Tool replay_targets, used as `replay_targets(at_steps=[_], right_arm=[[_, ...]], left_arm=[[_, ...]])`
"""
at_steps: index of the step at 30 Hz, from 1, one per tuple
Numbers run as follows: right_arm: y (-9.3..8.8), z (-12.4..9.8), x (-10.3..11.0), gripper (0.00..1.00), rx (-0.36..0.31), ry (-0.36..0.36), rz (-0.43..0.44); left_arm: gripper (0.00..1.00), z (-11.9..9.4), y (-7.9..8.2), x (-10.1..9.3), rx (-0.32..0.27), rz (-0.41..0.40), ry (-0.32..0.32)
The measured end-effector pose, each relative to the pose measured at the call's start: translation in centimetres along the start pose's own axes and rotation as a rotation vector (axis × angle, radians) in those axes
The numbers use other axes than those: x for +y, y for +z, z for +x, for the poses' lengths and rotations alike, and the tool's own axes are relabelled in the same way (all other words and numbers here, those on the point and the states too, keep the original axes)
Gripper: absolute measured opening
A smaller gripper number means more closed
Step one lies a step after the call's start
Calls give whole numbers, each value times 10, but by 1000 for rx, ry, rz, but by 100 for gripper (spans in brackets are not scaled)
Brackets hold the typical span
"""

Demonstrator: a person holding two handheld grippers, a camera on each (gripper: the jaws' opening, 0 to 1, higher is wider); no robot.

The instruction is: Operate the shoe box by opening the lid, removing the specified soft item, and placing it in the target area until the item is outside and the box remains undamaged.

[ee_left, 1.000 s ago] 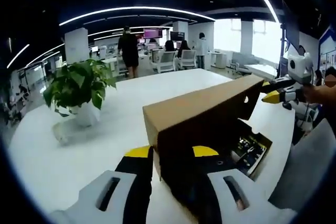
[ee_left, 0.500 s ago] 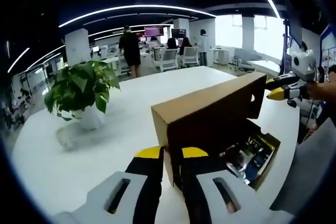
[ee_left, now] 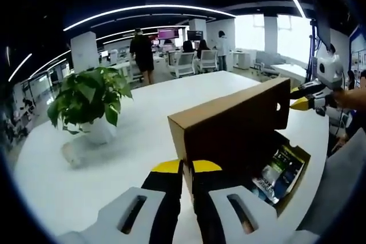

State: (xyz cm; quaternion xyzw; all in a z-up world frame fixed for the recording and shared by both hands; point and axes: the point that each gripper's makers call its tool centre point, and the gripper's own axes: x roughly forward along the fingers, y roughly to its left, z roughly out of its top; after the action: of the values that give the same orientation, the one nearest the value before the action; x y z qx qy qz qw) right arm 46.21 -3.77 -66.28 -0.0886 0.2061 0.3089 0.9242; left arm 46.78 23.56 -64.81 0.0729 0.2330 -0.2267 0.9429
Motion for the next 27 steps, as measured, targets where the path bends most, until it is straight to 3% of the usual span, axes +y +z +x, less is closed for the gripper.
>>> replay_targets(at_steps=[18,27], right_arm=[[-51,18,-8,17,99,-53,9],[-66,22,-10,11,124,-72,36]], left_arm=[[2,22,6,12,22,-1,-18],[2,33,7,20,33,-2,-25]])
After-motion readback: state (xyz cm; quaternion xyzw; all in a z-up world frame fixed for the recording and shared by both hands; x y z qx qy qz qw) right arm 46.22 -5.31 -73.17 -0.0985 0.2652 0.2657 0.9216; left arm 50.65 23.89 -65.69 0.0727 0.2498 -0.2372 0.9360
